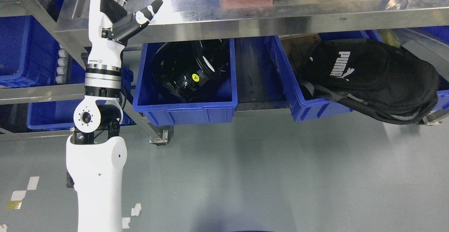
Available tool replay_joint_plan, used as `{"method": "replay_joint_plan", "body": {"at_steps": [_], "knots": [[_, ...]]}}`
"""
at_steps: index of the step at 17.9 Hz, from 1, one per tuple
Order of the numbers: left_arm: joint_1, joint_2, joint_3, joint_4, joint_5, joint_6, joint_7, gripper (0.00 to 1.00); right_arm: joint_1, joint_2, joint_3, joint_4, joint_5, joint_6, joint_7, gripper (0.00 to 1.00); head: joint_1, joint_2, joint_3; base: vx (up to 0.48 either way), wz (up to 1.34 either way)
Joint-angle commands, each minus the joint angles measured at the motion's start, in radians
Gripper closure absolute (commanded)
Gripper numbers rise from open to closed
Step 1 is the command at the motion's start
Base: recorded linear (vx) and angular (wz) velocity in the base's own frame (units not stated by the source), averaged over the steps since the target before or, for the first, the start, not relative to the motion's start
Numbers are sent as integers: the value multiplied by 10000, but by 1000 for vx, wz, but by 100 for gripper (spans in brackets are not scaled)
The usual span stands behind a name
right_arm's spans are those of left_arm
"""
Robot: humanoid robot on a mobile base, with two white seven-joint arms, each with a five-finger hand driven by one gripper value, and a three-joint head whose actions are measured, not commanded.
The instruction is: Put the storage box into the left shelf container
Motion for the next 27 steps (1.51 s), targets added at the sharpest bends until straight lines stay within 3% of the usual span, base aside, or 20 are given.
{"method": "replay_joint_plan", "body": {"at_steps": [1,5,7,14,16,19,22,24,27], "knots": [[199,171,308,-115,-2,10,-65,0,-46,-175,0,-174,-215,-4,-65,0,0,0,0,0,0],[17,171,537,67,-32,10,-232,0,-46,-175,0,-174,-215,-4,-50,0,0,0,0,0,0],[-456,171,736,267,-139,41,-996,0,-46,-175,0,-174,-215,-19,-65,0,0,0,0,0,0],[-4564,1253,769,3254,-3403,716,-6578,0,-46,-175,0,-174,-215,-19,-65,0,0,0,0,0,0],[-5394,1346,296,3641,-4170,716,-6737,0,-46,-175,0,-174,-215,-4,-50,0,0,0,0,0,0],[-6928,1791,-2601,5036,-4757,701,-6845,0,-46,-175,0,-174,-215,-19,-65,0,0,0,0,0,0],[-8019,1380,-3983,6643,-4834,701,-6875,0,-46,-175,0,-174,-215,-19,-50,0,0,0,0,0,0],[-8464,675,-4079,7748,-4879,701,-6860,0,-46,-175,0,-174,-215,-4,-50,0,0,0,0,0,0],[-8697,473,-4354,8458,-5398,670,-7195,0,-46,-175,0,-174,-215,-19,-50,0,0,0,0,0,0]]}}
